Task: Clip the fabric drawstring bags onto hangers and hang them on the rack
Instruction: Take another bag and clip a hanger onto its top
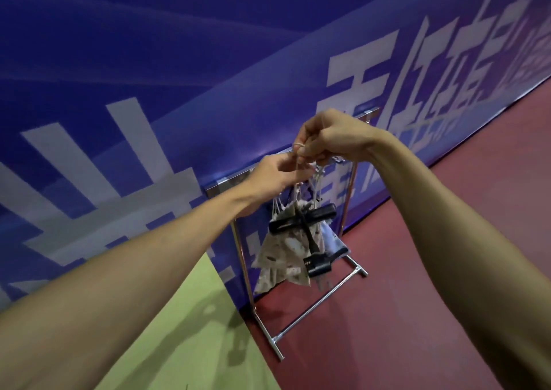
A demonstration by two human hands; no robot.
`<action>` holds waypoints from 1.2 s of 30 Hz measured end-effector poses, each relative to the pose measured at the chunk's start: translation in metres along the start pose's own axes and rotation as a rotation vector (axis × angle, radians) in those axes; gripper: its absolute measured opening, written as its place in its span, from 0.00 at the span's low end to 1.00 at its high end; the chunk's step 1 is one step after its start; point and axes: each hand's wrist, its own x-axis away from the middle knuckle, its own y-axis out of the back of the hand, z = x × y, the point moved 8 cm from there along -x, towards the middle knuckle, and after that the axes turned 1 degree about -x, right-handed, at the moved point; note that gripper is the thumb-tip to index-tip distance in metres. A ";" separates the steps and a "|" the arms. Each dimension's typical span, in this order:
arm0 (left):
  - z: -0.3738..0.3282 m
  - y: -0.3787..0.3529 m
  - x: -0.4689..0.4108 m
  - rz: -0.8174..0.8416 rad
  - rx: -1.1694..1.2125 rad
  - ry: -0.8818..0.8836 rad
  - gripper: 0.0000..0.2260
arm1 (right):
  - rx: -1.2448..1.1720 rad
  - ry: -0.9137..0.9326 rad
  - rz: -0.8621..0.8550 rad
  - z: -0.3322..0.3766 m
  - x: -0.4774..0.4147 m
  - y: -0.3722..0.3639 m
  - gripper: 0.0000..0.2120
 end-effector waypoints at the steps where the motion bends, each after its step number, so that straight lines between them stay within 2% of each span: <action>1: 0.001 -0.005 -0.006 -0.025 0.028 -0.004 0.07 | 0.016 -0.005 0.012 -0.007 -0.002 0.003 0.09; 3: 0.007 -0.012 -0.018 -0.065 0.037 0.001 0.04 | 0.087 -0.019 0.010 -0.023 -0.007 0.013 0.09; 6: 0.023 -0.016 -0.032 -0.066 -0.063 0.026 0.06 | 0.235 -0.050 -0.069 -0.052 -0.012 0.036 0.09; 10: 0.040 -0.032 -0.056 0.041 -0.082 0.105 0.05 | 0.528 -0.123 -0.044 -0.096 -0.018 0.054 0.09; 14: 0.060 -0.053 -0.084 0.132 -0.086 0.228 0.11 | 0.689 -0.206 -0.027 -0.133 -0.033 0.071 0.11; 17: 0.076 -0.061 -0.108 0.184 -0.078 0.279 0.14 | 0.568 -0.230 -0.038 -0.162 -0.044 0.082 0.12; 19: 0.087 -0.062 -0.124 0.186 -0.086 0.299 0.13 | 0.358 -0.241 -0.117 -0.183 -0.049 0.093 0.12; 22: 0.105 -0.062 -0.153 0.163 -0.154 0.307 0.10 | 0.114 -0.250 -0.330 -0.214 -0.059 0.105 0.14; 26: 0.119 -0.068 -0.190 0.185 -0.227 0.295 0.09 | 0.063 -0.244 -0.708 -0.246 -0.077 0.122 0.04; 28: 0.124 -0.072 -0.205 0.222 -0.283 0.298 0.09 | 0.028 -0.253 -0.808 -0.260 -0.087 0.129 0.03; 33: 0.149 -0.091 -0.222 0.302 -0.130 0.493 0.09 | -0.019 -0.292 -0.841 -0.292 -0.115 0.131 0.04; 36: 0.170 -0.102 -0.224 0.320 -0.052 0.614 0.16 | -0.090 -0.304 -0.840 -0.308 -0.128 0.125 0.05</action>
